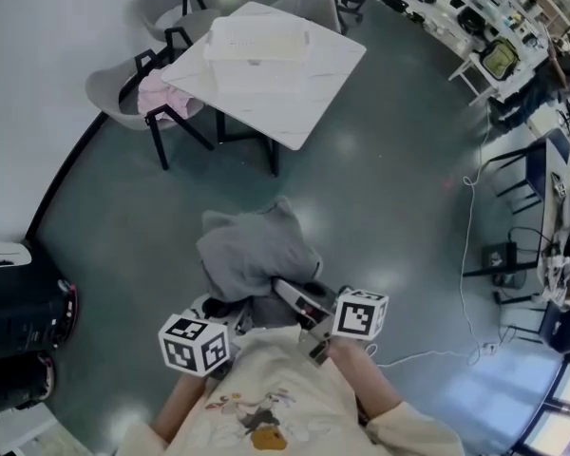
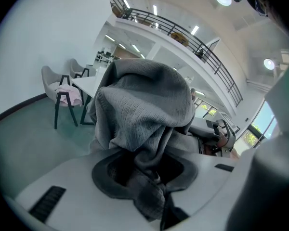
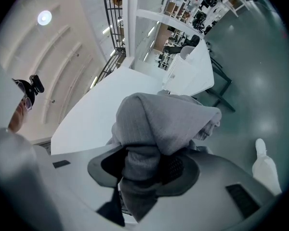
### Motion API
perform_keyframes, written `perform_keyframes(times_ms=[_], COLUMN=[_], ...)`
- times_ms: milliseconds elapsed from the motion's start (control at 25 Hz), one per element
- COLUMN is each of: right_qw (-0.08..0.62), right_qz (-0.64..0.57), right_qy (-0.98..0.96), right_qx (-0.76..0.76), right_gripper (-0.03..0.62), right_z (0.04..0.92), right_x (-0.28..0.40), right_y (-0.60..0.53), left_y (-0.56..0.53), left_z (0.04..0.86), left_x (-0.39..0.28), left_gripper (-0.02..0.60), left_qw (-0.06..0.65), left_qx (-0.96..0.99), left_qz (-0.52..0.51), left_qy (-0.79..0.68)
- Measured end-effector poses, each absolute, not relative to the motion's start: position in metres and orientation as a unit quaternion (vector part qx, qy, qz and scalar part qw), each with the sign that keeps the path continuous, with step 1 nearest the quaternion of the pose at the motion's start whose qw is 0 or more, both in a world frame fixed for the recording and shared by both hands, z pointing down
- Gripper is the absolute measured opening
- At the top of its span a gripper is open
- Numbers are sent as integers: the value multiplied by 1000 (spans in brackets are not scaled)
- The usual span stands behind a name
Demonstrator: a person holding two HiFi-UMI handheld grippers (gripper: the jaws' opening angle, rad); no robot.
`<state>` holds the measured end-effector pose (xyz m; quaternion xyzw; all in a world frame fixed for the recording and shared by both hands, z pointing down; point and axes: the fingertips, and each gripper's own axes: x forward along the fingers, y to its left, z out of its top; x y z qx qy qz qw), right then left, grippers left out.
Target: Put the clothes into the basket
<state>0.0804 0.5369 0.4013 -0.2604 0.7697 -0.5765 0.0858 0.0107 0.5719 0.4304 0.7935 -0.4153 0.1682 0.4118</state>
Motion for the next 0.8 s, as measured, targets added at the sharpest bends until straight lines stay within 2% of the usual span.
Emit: perform_keyframes(times_ms=[480, 800], right_qw=[72, 65], right_qz=[-585, -577], right_qy=[783, 790], right_qx=[-200, -196], right_gripper=[161, 161], right_z=[388, 388], right_x=[136, 163], right_y=[381, 332], left_y=[424, 375], left_z=[414, 416], left_x=[70, 98], left_gripper=[124, 124], left_qw=[412, 415], left_qx=[770, 769], left_qz=[164, 157], left_qy=[-458, -459])
